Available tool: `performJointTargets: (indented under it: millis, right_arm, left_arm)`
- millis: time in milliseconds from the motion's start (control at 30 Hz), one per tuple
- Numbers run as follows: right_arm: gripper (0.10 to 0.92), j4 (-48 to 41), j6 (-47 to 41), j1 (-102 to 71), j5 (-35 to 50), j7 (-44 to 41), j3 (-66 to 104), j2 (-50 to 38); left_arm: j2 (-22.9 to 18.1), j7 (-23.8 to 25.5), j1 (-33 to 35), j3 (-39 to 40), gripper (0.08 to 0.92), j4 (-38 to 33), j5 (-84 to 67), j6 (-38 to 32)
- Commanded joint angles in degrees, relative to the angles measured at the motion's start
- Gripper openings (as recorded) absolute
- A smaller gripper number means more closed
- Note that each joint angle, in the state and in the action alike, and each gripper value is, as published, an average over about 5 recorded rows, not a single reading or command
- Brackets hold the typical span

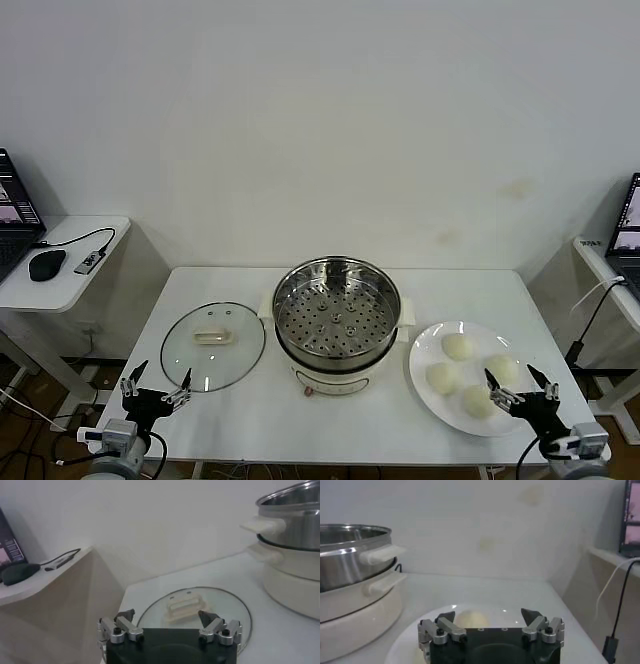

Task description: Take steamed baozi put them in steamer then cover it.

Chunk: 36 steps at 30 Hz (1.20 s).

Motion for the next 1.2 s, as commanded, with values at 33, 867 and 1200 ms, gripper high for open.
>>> performJointTargets:
  millis: [33, 867, 1200]
  right_arm:
    - [0.823, 1.33, -2.98, 2.56, -4.9, -2.53, 3.63, -4.46]
    - [0.823, -15.61, -9.72, 43.26, -37.48, -69.14, -21.67, -44.15]
    - [0.823, -27.34, 1.78, 79.23, -40.45, -69.14, -63.47, -37.74]
  left_arm:
    - [0.02, -0.07, 0.17, 0.06, 0.823, -0.13, 0.76, -0.03]
    - [-1.55, 0.17, 2.2, 1.17, 0.823, -3.46, 3.61, 0.14]
    - [-2.05, 0.28, 2.47, 0.99, 0.823, -3.76, 3.67, 0.38]
